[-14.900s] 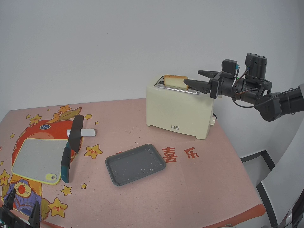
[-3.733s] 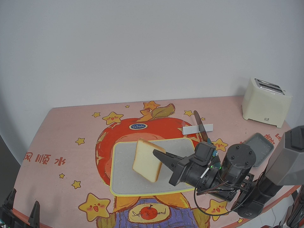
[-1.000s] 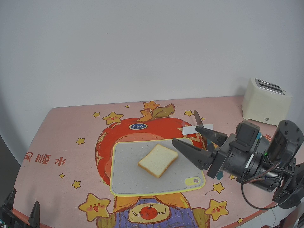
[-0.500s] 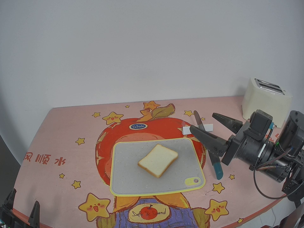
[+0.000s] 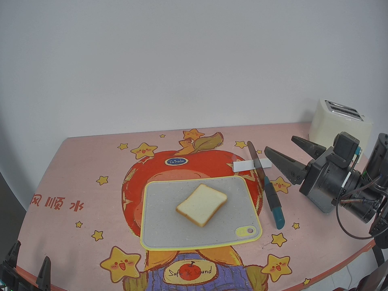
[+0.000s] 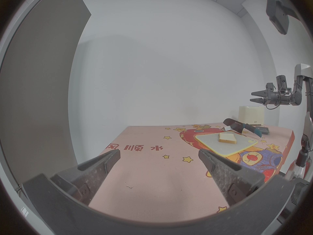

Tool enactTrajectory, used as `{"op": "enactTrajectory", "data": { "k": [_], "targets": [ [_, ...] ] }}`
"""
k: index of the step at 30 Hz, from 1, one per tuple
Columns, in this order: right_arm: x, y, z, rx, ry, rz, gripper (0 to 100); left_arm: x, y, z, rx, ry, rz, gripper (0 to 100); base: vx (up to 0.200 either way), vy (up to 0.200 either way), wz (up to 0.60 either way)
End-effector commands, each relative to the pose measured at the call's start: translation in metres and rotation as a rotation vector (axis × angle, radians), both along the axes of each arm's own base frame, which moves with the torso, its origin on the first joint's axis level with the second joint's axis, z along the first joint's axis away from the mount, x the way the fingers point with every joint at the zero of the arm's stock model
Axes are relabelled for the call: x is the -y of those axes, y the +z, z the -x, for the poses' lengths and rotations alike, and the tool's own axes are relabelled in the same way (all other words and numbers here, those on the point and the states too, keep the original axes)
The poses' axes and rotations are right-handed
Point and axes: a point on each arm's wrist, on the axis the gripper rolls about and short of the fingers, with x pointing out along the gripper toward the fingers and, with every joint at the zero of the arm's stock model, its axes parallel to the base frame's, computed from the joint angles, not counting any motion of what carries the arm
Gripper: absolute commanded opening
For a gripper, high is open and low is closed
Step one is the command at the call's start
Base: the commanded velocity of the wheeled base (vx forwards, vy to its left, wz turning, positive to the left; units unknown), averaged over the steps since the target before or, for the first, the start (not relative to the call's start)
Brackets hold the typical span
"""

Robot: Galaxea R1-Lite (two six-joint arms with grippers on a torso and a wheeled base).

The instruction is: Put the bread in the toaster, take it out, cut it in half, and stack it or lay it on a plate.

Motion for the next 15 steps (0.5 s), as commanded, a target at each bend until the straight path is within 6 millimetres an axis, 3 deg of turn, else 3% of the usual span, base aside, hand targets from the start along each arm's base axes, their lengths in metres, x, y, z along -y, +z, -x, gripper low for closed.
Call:
{"op": "enactTrajectory", "data": {
  "k": [1, 15],
  "targets": [
    [0.0072, -0.0030, -0.0056, 0.001, -0.039, 0.024, 100, 0.0000, -0.0042, -0.0007, -0.011, 0.000, 0.000, 100, 0.000, 0.000, 0.00],
    [0.0117, -0.0086, -0.0077, -0.068, -0.111, 0.085, 100, 0.0000, -0.0042, -0.0007, -0.011, 0.000, 0.000, 100, 0.000, 0.000, 0.00]
  ]
}}
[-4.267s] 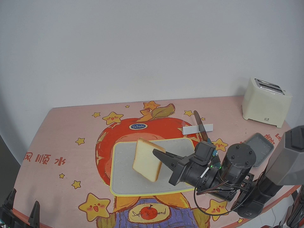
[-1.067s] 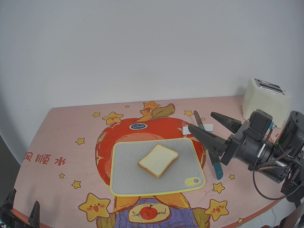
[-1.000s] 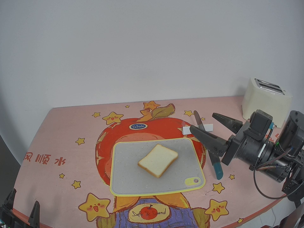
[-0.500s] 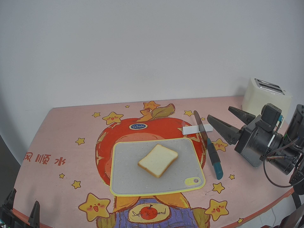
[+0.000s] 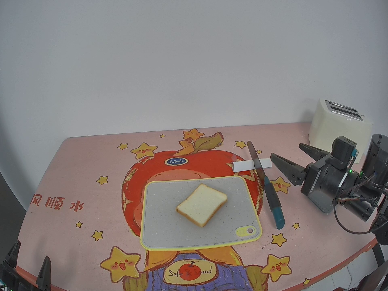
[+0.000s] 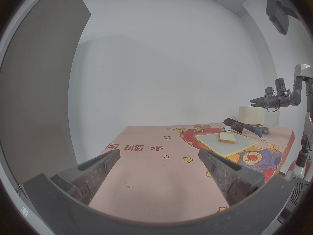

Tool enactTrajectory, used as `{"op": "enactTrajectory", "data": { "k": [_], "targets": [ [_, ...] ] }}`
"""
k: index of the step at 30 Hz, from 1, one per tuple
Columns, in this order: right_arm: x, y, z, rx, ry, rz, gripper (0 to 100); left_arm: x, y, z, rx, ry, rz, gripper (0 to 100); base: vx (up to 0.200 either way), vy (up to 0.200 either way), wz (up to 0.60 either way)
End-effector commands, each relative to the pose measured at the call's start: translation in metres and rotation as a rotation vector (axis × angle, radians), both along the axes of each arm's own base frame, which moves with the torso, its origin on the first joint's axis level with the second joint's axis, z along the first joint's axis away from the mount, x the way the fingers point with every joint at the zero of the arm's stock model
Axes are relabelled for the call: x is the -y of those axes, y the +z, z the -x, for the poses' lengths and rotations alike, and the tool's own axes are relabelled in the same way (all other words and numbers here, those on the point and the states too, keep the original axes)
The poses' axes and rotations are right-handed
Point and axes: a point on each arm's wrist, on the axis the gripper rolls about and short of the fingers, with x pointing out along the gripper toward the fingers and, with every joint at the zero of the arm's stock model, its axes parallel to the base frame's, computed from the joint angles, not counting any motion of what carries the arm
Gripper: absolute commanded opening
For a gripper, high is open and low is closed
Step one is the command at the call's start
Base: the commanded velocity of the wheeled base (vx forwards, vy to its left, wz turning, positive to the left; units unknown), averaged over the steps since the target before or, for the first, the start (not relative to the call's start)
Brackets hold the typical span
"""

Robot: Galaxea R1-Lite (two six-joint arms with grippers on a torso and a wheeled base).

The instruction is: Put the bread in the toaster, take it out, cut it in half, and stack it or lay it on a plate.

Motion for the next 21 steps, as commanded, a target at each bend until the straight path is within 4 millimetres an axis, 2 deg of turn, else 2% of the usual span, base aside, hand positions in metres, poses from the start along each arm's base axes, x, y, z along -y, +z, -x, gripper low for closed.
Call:
{"op": "enactTrajectory", "data": {
  "k": [1, 14, 21],
  "targets": [
    [0.000, 0.002, -0.001, 0.002, -0.010, -0.002, 100, 0.000, -0.005, -0.001, -0.012, 0.000, 0.000, 100, 0.000, 0.000, 0.00],
    [-0.002, -0.005, -0.004, -0.021, -0.070, 0.024, 100, 0.000, -0.004, -0.001, -0.010, 0.000, 0.000, 100, 0.000, 0.000, 0.00],
    [-0.010, -0.029, -0.013, -0.104, -0.104, 0.069, 100, 0.000, -0.004, -0.001, -0.010, 0.000, 0.000, 100, 0.000, 0.000, 0.00]
  ]
}}
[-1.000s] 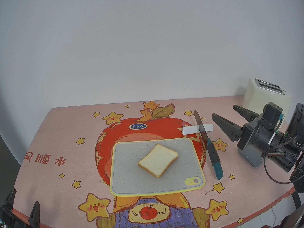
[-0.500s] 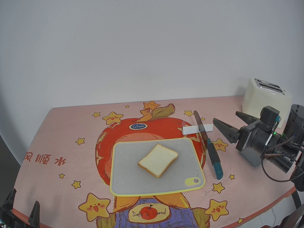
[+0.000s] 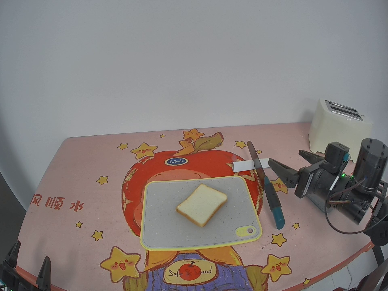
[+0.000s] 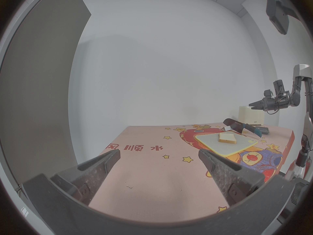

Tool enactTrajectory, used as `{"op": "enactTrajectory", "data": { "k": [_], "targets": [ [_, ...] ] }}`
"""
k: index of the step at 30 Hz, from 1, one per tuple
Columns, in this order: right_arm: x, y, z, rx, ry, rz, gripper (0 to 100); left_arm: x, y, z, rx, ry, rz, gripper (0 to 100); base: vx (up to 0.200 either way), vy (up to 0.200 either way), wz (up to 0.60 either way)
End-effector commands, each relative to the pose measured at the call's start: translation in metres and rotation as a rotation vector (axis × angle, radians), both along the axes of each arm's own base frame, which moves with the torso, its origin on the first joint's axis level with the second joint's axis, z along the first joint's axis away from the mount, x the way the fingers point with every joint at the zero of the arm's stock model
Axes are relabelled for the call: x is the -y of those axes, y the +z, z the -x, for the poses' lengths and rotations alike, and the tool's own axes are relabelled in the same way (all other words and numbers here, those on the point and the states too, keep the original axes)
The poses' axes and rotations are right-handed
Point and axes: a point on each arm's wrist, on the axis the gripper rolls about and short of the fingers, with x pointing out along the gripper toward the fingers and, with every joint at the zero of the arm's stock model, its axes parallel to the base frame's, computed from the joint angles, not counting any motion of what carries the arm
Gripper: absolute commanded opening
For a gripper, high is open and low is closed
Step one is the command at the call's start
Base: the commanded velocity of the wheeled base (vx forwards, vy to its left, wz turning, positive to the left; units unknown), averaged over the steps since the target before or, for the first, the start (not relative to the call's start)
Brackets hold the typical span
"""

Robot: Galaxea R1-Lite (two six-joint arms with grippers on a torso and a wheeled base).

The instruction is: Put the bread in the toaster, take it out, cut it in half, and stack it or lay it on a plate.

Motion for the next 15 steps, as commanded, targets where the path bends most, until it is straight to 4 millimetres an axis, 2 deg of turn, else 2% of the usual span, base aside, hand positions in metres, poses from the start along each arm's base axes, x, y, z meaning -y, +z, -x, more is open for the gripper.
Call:
{"op": "enactTrajectory", "data": {
  "k": [1, 10, 15],
  "targets": [
    [-0.006, -0.019, -0.009, -0.066, -0.031, 0.039, 100, 0.000, -0.004, -0.001, -0.010, 0.000, 0.001, 100, 0.000, 0.000, 0.00],
    [-0.019, -0.032, -0.001, -0.105, -0.016, 0.074, 100, 0.000, -0.004, -0.001, -0.010, 0.000, 0.001, 100, 0.000, 0.000, 0.00],
    [-0.025, -0.048, -0.006, -0.146, -0.054, 0.120, 100, 0.000, -0.004, -0.001, -0.010, 0.000, 0.001, 100, 0.000, 0.000, 0.00]
  ]
}}
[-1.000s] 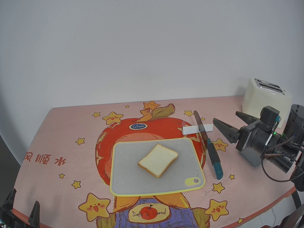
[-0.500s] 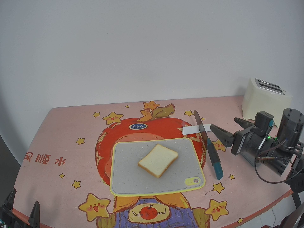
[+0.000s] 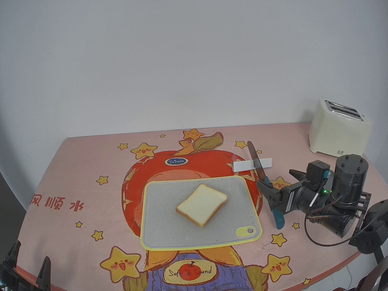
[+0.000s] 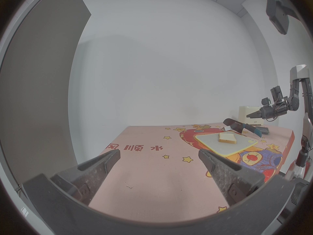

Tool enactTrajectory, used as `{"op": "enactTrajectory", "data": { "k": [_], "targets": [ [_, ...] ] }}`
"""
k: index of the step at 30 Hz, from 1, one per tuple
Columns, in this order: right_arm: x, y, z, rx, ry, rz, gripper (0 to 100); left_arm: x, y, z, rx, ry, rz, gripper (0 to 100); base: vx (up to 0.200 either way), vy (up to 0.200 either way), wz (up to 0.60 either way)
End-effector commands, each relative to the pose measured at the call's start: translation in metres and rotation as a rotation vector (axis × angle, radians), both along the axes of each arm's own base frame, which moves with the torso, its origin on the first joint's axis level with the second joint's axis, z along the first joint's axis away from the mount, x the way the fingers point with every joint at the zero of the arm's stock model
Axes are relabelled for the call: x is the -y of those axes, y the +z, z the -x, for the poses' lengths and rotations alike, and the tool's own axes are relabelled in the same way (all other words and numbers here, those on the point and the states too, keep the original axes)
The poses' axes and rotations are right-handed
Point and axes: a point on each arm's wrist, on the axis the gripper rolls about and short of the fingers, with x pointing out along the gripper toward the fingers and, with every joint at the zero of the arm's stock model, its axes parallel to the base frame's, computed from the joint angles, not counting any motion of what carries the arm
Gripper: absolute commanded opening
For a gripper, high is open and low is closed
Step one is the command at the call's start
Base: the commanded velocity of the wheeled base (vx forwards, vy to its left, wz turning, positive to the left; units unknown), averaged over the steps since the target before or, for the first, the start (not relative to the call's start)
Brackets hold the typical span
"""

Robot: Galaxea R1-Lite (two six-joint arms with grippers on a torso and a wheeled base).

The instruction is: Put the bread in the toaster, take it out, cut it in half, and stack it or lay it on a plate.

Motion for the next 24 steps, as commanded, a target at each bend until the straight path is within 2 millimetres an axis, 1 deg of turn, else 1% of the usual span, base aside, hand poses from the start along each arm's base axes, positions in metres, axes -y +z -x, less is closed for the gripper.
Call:
{"op": "enactTrajectory", "data": {
  "k": [1, 2, 8, 11, 15, 24],
  "targets": [
    [-0.008, -0.017, -0.004, -0.046, -0.014, 0.047, 100, 0.000, -0.005, -0.001, -0.012, 0.000, 0.001, 100, 0.000, 0.000, 0.00],
    [-0.011, -0.019, -0.005, -0.045, -0.023, 0.052, 100, 0.000, -0.004, -0.001, -0.011, 0.000, 0.001, 100, 0.000, 0.000, 0.00],
    [-0.013, -0.025, -0.008, -0.052, -0.060, 0.076, 100, 0.000, -0.005, -0.001, -0.012, 0.002, 0.000, 100, 0.000, 0.000, 0.00],
    [-0.015, -0.031, -0.010, -0.065, -0.066, 0.089, 100, 0.000, -0.005, -0.001, -0.012, 0.000, 0.001, 100, 0.000, 0.000, 0.00],
    [-0.019, -0.031, -0.007, -0.062, -0.055, 0.091, 100, 0.000, -0.004, -0.001, -0.011, 0.000, 0.001, 100, 0.000, 0.000, 0.00],
    [-0.024, -0.031, -0.005, -0.048, -0.103, 0.097, 100, 0.000, -0.004, -0.001, -0.011, 0.000, 0.001, 100, 0.000, 0.000, 0.00]
  ]
}}
